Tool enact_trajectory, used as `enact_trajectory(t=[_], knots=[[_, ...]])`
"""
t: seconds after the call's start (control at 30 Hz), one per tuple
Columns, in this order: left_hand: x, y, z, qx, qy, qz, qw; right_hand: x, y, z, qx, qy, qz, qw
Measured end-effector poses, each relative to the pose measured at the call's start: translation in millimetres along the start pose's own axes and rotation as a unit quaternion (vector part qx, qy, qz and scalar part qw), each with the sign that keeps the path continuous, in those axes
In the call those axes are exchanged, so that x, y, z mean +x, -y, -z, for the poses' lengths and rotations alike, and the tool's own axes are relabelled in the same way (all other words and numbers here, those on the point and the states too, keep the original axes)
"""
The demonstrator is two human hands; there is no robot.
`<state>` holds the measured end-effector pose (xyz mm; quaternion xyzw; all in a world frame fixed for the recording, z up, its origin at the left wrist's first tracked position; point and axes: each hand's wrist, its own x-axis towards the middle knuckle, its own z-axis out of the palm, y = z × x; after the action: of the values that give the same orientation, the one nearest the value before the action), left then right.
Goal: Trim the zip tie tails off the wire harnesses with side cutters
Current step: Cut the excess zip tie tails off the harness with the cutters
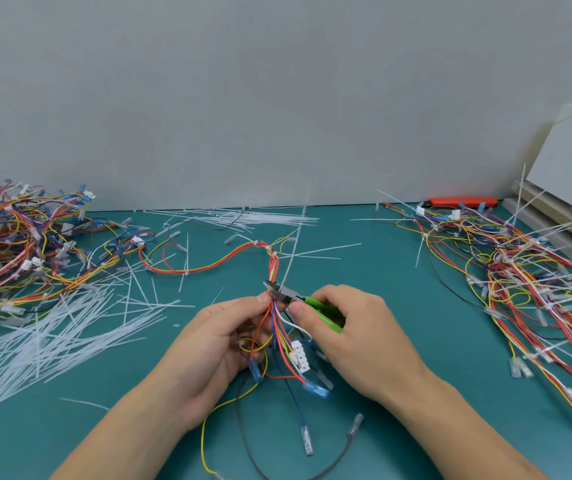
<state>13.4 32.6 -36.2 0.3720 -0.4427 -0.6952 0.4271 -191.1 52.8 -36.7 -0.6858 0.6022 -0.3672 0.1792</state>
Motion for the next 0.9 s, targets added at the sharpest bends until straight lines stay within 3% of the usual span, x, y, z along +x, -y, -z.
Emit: enact_trajectory(t=[0.53, 0.9], knots=[[2.0, 0.8, -0.2, 0.005, -0.002, -0.003, 1.000, -0.1, 0.4, -0.2, 0.002, 0.010, 0.015, 1.000], [-1.1, -1.8, -2.7, 0.013, 0.006, -0.004, 1.000, 3.2, -1.2, 4.6, 0.046, 0.026, -0.021, 0.998]])
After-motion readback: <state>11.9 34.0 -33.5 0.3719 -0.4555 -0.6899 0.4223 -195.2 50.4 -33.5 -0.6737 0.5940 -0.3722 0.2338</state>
